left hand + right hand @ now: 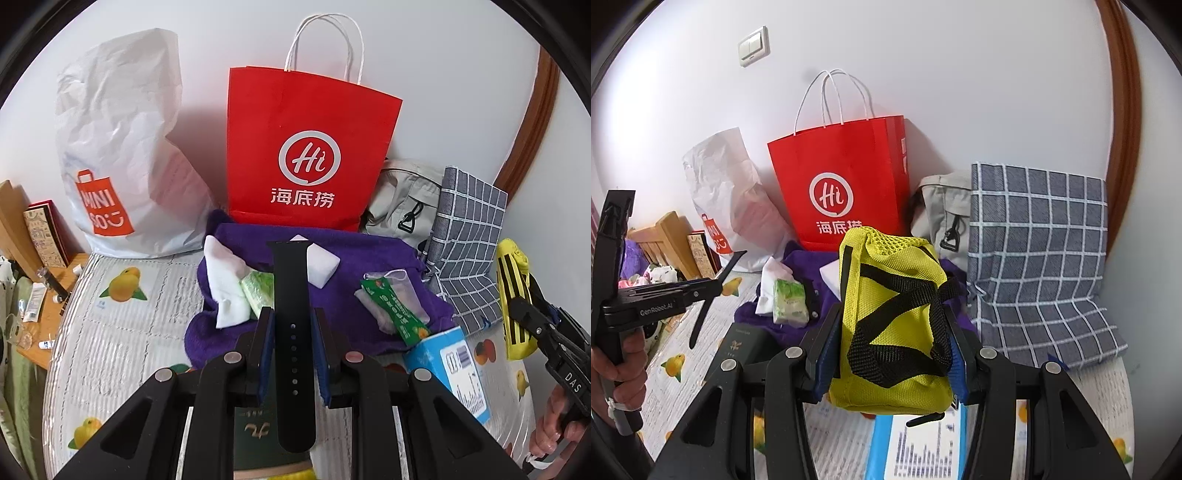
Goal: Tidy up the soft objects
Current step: 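Carry the watch strap and yellow pouch with both tools toward the purple towel, then open the left tool over the towel while the right tool releases the pouch there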
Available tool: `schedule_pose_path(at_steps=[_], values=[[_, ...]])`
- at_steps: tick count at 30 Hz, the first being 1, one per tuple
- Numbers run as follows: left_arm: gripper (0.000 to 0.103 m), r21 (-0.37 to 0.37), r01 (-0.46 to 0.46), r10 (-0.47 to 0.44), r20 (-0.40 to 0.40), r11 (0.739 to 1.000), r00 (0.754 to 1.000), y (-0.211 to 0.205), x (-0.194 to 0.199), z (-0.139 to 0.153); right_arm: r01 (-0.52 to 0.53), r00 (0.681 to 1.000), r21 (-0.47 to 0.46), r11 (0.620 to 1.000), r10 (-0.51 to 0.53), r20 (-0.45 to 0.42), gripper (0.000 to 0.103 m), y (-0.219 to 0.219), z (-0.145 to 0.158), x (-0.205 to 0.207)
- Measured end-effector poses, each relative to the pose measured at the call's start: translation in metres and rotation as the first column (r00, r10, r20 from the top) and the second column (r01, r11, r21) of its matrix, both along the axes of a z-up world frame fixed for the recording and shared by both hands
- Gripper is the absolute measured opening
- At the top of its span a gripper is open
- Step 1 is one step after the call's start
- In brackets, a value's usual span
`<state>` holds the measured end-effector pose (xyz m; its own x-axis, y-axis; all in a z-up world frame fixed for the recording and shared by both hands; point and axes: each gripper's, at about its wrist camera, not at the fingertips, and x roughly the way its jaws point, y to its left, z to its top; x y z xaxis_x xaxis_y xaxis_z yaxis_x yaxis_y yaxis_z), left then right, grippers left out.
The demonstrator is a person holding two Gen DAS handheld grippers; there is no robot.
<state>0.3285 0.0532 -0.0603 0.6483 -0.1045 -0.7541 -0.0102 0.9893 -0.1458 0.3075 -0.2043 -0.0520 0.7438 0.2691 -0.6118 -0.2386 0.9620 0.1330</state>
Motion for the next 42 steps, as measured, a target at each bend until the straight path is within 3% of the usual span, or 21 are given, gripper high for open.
schedule_pose_path(at_steps=[10, 20, 31, 42], values=[[0.019, 0.002, 0.014, -0.014, -0.001, 1.000, 1.000, -0.008, 0.044, -0.002, -0.038, 0.999, 0.018, 0.999, 0.038, -0.038, 0.050, 0.014, -0.011, 0.049], [0.019, -0.024, 0.021, -0.022, -0.065, 0.999, 0.998, -0.007, 0.082, -0.034, -0.071, 0.985, 0.051, 0.996, 0.078, -0.155, 0.050, 0.017, -0.050, 0.101], [0.020, -0.086, 0.048, -0.060, -0.145, 0.995, 0.988, -0.013, 0.109, -0.070, -0.052, 0.962, -0.001, 0.999, 0.050, -0.267, 0.050, 0.014, -0.096, 0.131], [0.020, -0.104, 0.042, -0.060, -0.180, 0.994, 0.982, -0.014, 0.117, -0.089, -0.028, 0.950, 0.007, 1.000, 0.029, -0.311, 0.052, 0.012, -0.113, 0.140]])
